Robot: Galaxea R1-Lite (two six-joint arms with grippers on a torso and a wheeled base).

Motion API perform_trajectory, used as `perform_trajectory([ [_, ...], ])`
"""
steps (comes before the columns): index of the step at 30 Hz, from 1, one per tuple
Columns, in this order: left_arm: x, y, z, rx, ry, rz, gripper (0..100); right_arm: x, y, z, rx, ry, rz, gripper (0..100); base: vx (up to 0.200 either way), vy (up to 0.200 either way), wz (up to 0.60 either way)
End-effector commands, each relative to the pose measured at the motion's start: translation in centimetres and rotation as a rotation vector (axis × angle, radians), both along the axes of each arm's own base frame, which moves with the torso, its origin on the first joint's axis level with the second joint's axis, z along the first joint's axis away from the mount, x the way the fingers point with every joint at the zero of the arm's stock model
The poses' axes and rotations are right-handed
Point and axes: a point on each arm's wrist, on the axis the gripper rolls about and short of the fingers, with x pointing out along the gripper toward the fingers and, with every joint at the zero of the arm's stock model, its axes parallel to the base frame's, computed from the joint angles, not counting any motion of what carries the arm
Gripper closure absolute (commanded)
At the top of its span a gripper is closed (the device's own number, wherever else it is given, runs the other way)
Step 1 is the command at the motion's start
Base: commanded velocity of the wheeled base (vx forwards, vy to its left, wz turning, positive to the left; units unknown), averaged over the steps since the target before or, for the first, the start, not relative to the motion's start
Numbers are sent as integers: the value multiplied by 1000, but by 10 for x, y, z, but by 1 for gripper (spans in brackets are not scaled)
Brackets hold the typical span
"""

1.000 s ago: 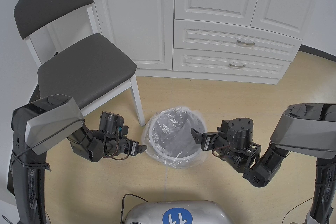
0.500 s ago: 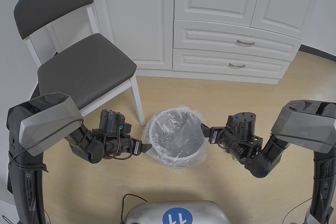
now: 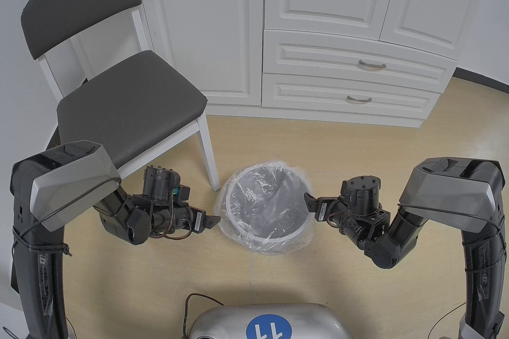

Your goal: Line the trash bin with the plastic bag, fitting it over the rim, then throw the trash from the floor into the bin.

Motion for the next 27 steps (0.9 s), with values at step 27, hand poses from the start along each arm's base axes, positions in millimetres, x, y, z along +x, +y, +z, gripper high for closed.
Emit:
perform_trajectory([
  [27,15,0,-21,9,27,25,0,0,5,-1,-2,-6,-2,0,0,0,0],
])
